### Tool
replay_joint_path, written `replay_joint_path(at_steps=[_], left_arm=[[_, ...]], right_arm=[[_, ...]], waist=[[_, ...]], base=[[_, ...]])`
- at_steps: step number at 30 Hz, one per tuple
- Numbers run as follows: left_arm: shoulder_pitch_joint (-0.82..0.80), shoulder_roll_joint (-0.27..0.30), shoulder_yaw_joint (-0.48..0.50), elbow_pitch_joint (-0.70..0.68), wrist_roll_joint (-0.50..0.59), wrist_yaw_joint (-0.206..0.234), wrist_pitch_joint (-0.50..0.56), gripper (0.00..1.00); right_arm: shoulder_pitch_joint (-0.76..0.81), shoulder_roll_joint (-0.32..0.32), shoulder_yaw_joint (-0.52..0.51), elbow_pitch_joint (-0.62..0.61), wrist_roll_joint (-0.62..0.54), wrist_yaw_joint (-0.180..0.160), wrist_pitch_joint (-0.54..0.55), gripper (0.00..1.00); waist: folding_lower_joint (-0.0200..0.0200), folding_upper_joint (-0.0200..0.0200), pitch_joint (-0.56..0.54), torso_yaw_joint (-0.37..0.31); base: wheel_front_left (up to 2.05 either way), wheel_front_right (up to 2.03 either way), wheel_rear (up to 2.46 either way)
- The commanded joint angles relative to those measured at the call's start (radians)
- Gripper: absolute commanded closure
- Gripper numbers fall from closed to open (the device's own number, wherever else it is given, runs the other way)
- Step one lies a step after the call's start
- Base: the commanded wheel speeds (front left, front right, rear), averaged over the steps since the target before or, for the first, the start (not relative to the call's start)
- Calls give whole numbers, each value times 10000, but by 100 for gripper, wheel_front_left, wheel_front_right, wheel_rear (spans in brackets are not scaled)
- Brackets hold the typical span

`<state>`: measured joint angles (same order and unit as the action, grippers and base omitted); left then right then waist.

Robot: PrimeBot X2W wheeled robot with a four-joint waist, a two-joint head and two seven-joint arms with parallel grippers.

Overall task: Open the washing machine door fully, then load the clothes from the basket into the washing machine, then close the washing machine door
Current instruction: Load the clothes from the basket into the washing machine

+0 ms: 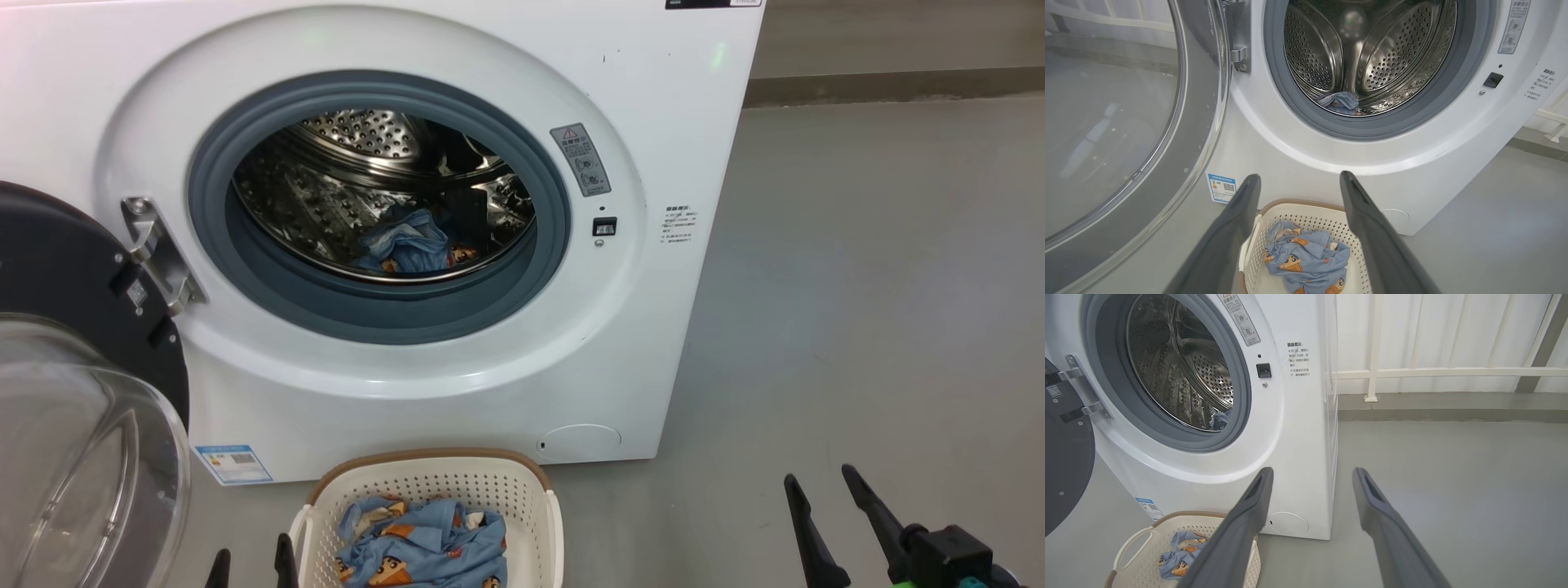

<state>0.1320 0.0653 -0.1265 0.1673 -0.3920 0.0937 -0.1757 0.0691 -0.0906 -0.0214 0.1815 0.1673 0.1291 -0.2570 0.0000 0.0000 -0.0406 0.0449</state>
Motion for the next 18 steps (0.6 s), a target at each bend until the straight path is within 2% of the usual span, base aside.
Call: replay_joint_path(at_steps=[1, 18], left_arm=[[-114, 194, 277, -329, -21, 82, 49, 0], [160, 282, 176, -662, -89, 214, 183, 0]], right_arm=[[61, -160, 218, -141, -137, 16, -48, 0], [215, -252, 203, 122, -160, 16, -48, 0]], waist=[[0, 0, -28, 3], [0, 0, 18, -83]], base=[[0, 0, 0], [0, 0, 0]])
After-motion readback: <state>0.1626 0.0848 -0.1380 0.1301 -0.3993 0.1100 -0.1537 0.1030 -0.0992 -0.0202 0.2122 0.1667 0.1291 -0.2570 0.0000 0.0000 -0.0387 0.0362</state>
